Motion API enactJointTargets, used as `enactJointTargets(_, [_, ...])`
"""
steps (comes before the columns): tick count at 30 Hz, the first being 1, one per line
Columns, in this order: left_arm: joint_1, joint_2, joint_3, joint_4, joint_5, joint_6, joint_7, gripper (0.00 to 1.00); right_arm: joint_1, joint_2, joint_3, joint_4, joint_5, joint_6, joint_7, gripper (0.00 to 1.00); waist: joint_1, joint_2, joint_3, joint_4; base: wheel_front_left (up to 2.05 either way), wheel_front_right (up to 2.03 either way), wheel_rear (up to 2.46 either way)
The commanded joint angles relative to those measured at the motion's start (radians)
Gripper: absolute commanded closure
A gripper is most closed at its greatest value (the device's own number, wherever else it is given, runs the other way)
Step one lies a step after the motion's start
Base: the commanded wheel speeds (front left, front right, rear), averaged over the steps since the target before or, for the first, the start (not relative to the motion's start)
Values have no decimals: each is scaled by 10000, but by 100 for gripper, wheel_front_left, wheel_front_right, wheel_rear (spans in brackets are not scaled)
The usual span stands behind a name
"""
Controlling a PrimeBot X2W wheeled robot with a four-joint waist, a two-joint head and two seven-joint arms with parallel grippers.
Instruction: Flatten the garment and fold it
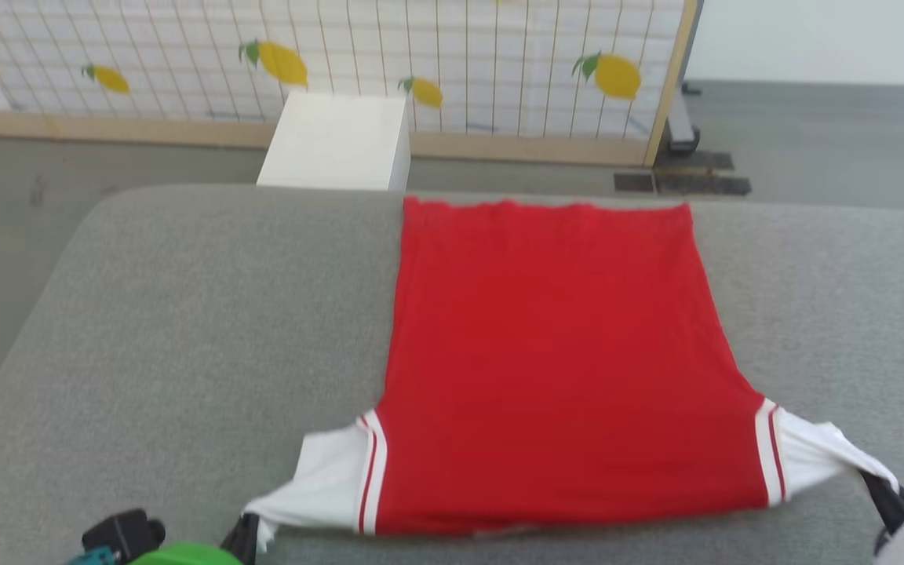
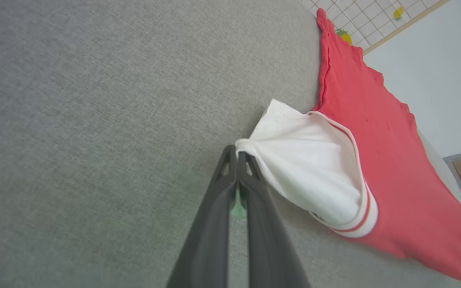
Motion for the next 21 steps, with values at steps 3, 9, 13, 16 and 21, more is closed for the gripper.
enactJointTargets(3, [720, 652, -198, -846, 310, 582, 698, 100, 579, 60, -315, -1313, -975, -19, 1799, 100, 2, 0, -329, -105, 0, 0, 0])
enactJointTargets(9, [210, 1044, -1238, -325, 1271, 641, 1327, 100, 330, -56, 577, -1675, -2382, -19, 4103, 100, 2, 0, -306, -109, 0, 0, 0])
enactJointTargets(13, [-340, 1217, -1962, 269, 2267, 585, 1198, 100, -16, -225, 1593, -1270, -3108, -19, 5170, 100, 2, 0, -182, -100, 0, 0, 0])
enactJointTargets(16, [-638, 1167, -2266, 534, 2791, 631, 893, 100, -118, -234, 2127, -711, -3264, -19, 5497, 100, 2, 0, -56, -59, 0, 0, 0])
enactJointTargets(21, [-889, 943, -2344, 820, 2997, 622, 369, 100, -192, -334, 2456, 60, -3295, -19, 5538, 100, 2, 0, 168, -3, 0, 0, 0])
